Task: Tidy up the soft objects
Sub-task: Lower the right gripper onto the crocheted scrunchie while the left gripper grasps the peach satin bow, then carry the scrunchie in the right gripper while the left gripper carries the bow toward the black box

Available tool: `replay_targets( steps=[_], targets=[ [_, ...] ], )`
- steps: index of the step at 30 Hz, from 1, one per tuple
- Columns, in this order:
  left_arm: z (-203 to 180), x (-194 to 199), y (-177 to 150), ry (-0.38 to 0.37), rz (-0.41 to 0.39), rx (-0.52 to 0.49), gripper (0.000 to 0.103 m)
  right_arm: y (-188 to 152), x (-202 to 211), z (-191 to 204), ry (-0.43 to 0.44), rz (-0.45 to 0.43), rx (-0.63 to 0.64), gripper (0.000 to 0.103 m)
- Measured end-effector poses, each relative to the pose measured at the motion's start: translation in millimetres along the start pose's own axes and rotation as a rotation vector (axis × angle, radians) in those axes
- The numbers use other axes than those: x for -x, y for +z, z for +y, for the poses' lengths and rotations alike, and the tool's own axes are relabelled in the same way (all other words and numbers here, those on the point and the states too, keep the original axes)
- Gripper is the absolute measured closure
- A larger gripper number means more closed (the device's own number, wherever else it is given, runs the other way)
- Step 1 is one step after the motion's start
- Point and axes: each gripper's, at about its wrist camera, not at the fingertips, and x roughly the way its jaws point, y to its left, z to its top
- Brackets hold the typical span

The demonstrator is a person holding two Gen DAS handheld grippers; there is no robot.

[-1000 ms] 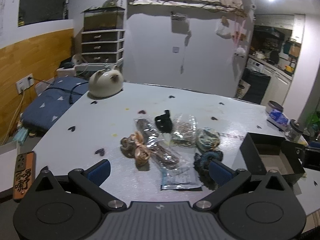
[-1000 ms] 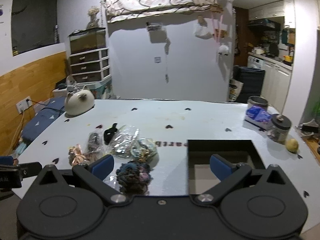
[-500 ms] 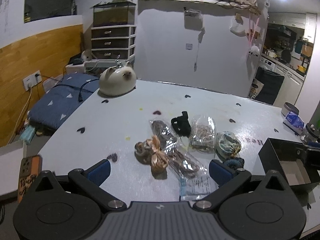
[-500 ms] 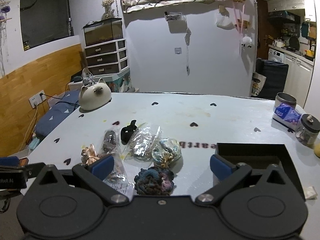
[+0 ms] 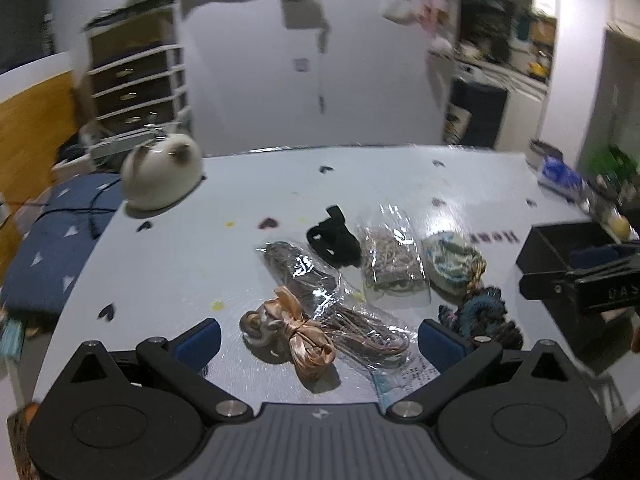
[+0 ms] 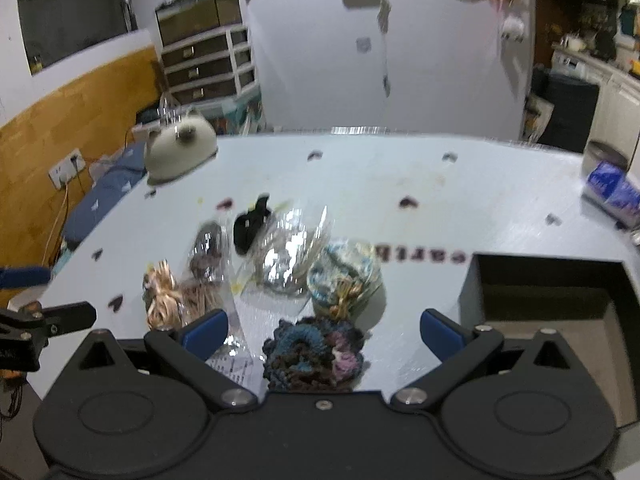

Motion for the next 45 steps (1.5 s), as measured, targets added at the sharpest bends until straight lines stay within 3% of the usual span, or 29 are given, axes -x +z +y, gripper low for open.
replay_targets(
  steps=[12,19,24,28,30,33,39,45],
  targets=[
    [31.3,-84.3,17.9,-0.17,0.193,-0.256,0.0,-2.5,-81.5,-15.0,0.017,0.269,-0.098,0.013],
    [35.1,-128.8,19.4,-0.263,0.283,-0.43,0.0,-5.0,-99.3,-18.7,0.033,0.34,-0.145,0.014],
    [35.8,-152.8,17.9,-0.3,0.339,-0.489,0.0,-4.8,-102.2,-14.6,0.059,0.357,-0.156,0.023],
    [34.5,-167.4,18.9,-0.322,0.374,-0.462,0.006,-5.2,-103.7,-14.9,0.071,0.37,-0.18,0.029],
    [33.7,-171.3,20.3,-0.328,0.375,-0.433,0.015,-5.0,-103.6,-16.0,0.074,0.37,-0.189,0.033],
    [34.3,-173.7,21.9,-0.334,0.373,-0.386,0.022,-5.1,-104.2,-16.9,0.086,0.378,-0.199,0.038],
    [37.1,-171.1,13.1,-0.284,0.382,-0.258,0.036,-7.8,-102.1,-13.4,0.108,0.382,-0.185,0.052],
    [36.9,-152.3,0.0,-0.252,0.367,-0.17,0.043,-12.3,-90.8,-3.0,0.126,0.373,-0.147,0.058]
  ],
)
